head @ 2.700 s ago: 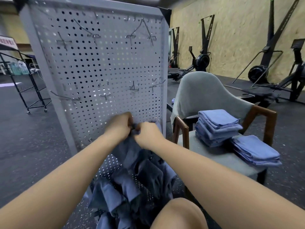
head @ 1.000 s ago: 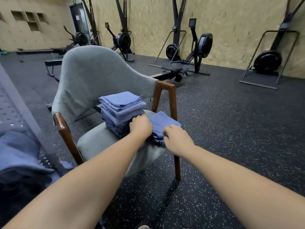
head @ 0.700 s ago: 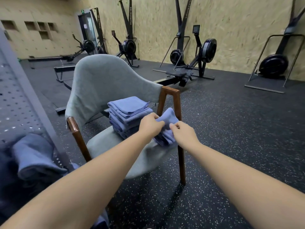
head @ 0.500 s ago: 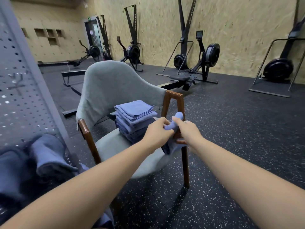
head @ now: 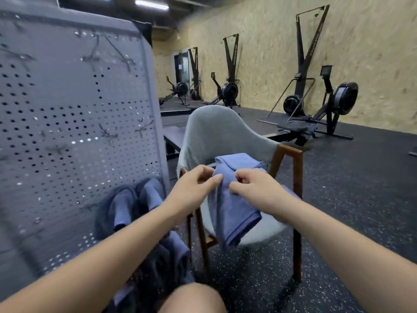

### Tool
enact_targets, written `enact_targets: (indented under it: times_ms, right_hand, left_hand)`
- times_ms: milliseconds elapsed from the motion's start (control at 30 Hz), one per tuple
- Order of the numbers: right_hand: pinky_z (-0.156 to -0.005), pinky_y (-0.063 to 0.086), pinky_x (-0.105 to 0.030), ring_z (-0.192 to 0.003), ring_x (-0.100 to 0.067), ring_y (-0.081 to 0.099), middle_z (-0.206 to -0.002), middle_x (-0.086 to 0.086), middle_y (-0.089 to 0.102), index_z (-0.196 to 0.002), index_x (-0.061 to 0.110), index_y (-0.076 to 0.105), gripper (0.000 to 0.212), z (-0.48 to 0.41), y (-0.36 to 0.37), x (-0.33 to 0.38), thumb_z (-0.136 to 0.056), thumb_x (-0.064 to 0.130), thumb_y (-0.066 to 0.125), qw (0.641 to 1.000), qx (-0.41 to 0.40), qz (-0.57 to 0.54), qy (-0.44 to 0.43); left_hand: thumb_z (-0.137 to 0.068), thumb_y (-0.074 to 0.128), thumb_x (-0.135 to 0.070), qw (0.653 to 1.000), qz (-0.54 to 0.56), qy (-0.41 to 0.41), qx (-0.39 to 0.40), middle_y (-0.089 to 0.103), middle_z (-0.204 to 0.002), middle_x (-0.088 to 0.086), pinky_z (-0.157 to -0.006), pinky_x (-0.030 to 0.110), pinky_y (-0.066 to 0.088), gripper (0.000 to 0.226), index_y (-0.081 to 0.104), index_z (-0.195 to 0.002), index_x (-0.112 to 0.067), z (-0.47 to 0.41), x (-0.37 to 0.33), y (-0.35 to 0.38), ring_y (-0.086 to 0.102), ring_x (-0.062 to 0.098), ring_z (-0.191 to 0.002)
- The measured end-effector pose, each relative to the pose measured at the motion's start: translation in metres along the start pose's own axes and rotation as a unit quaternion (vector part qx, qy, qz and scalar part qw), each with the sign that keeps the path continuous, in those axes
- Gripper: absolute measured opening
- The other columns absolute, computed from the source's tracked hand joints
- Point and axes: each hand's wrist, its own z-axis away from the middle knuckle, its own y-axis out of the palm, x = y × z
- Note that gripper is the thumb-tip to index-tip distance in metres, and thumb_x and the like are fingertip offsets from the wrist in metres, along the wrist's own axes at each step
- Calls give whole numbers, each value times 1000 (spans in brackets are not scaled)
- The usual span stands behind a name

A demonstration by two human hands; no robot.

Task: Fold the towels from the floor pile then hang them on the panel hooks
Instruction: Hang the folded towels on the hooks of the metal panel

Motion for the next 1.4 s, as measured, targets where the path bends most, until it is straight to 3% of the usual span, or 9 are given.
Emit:
enact_targets:
  times_ms: [67, 233, 400, 567, 633, 767, 1033, 1300, 1400]
  right_hand:
    - [-55, 23, -29, -58, -7, 29, -64, 10, 34, -68, 21, 38, 37, 6, 14, 32, -91, 25, 67, 999, 28, -6, -21]
    - [-65, 34, -37, -67, -12, 40, -70, 3, 45, -84, 2, 57, 36, 14, 54, 104, -82, 37, 62, 993, 86, -3, -80]
    - [-62, 39, -29, -64, -7, 48, -67, 9, 57, -81, 15, 67, 16, 22, 99, 155, -87, 30, 67, 986, 125, 18, -111]
    - [-70, 49, -31, -82, -11, 63, -84, 6, 71, -91, 23, 68, 13, 32, 150, 182, -88, 35, 66, 974, 166, 79, -130]
    - [-74, 52, -34, -86, -14, 64, -88, 5, 72, -95, 22, 68, 15, 35, 168, 188, -89, 35, 66, 969, 186, 89, -139]
    - [-79, 55, -36, -91, -20, 66, -94, 1, 71, -100, 18, 67, 20, 42, 197, 192, -91, 35, 67, 962, 216, 94, -136]
    - [-66, 49, -36, -79, -19, 62, -83, 1, 66, -90, 19, 59, 14, 17, 213, 198, -93, 33, 63, 984, 111, 69, -117]
    - [-68, 47, -37, -92, -31, 62, -94, -6, 65, -109, 14, 58, 21, -22, 242, 198, -95, 29, 60, 988, 106, 56, -94]
    - [-68, 39, -34, -93, -28, 54, -81, 1, 56, -92, 17, 55, 9, -21, 251, 188, -96, 23, 60, 985, 129, 49, -100]
  left_hand:
    - [-98, 73, -48, 999, 23, -18, -16, 72, -92, -19, -77, 16, 47, 25, 71, -103, -24, 20, 1, -35, 62, -6, -81]
    - [-94, 79, -49, 991, 92, -84, -45, 70, -85, -6, -75, 33, 47, 36, 67, -100, -15, 76, 5, -119, 61, 10, -77]
    - [-80, 80, -70, 984, 73, -158, -42, 59, -77, 5, -64, 35, 33, 48, 62, -78, -26, 134, 22, -180, 50, 16, -70]
    - [-91, 83, -36, 973, 109, -182, -88, 79, -96, 4, -78, 35, 53, 26, 75, -104, -15, 174, 44, -221, 70, 20, -86]
    - [-91, 85, -30, 972, 85, -200, -93, 82, -102, 6, -88, 35, 57, 30, 74, -115, -19, 183, 52, -233, 76, 20, -96]
    - [-91, 86, -23, 973, -30, -217, -77, 82, -94, 2, -68, 21, 50, 31, 68, -115, -27, 191, 69, -243, 68, 6, -76]
    - [-92, 76, -20, 970, -112, -142, -162, 77, -91, -1, -83, 41, 59, 17, 70, -102, -32, 153, 76, -245, 73, 21, -91]
    - [-89, 74, -20, 930, -285, -159, -170, 73, -95, -6, -77, 33, 55, 20, 63, -101, -30, 103, 90, -250, 69, 22, -93]
    - [-88, 80, -23, 930, -283, -176, -154, 71, -87, -5, -68, 29, 51, 15, 67, -96, -27, 104, 96, -256, 67, 21, -86]
